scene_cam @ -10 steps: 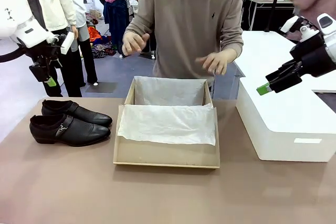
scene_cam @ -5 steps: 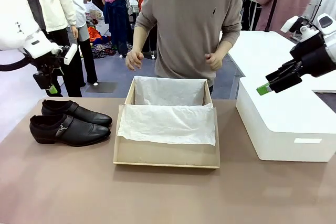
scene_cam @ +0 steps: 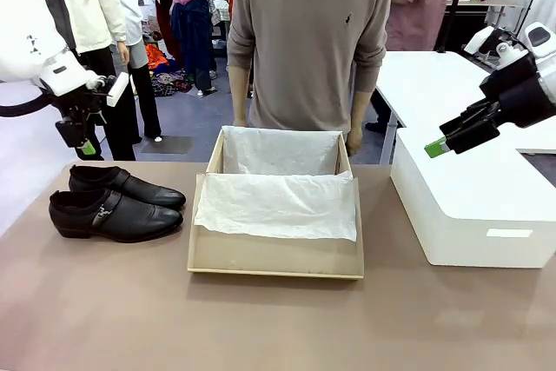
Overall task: Pack the shoes into the box.
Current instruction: Place one shoe of the Shoes into the Shoes Box.
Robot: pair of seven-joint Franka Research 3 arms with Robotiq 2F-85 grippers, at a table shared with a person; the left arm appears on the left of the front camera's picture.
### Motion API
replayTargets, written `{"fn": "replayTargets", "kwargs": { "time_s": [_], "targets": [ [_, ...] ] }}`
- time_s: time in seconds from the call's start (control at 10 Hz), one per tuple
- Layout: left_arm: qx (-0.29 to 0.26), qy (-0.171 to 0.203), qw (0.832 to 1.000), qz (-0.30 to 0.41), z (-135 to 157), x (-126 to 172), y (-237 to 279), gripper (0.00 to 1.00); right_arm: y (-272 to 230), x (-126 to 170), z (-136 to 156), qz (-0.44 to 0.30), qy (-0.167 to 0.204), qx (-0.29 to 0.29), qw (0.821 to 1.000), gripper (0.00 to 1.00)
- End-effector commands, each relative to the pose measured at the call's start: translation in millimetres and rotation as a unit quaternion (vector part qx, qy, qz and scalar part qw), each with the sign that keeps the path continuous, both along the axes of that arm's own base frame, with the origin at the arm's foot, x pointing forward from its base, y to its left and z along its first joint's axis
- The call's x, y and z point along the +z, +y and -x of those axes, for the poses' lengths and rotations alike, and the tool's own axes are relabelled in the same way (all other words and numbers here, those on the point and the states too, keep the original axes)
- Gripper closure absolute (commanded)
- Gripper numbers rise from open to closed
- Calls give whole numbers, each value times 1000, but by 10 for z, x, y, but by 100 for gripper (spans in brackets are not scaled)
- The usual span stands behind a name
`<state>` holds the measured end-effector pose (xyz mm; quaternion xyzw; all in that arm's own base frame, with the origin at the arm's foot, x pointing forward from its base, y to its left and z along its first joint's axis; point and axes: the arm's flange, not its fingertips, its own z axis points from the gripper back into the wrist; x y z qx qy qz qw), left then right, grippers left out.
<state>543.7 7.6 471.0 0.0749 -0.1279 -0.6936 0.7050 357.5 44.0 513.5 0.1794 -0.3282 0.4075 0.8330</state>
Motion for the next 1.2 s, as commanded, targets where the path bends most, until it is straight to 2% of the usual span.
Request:
{"fn": "replayTargets", "kwargs": {
  "time_s": [0.0, 0.2, 0.5, 0.8, 1.1],
  "targets": [
    [2, -6, 1000, 1, 21, 7, 15, 0, -17, -12, -33, -6, -8, 12, 1000, 0],
    [3, 3, 1000, -5, -93, -11, 3, 0, -17, -12, -33, -6, -8, 12, 1000, 0],
    [14, 34, 999, -30, -251, -69, 10, 0, -17, -12, -33, -6, -8, 12, 1000, 0],
    [21, 62, 997, -47, -256, -124, 21, 0, -17, -12, -33, -6, -8, 12, 1000, 0],
    [28, 71, 996, -49, -297, -297, 6, 0, -17, -12, -33, -6, -8, 12, 1000, 0]
  ]
}}
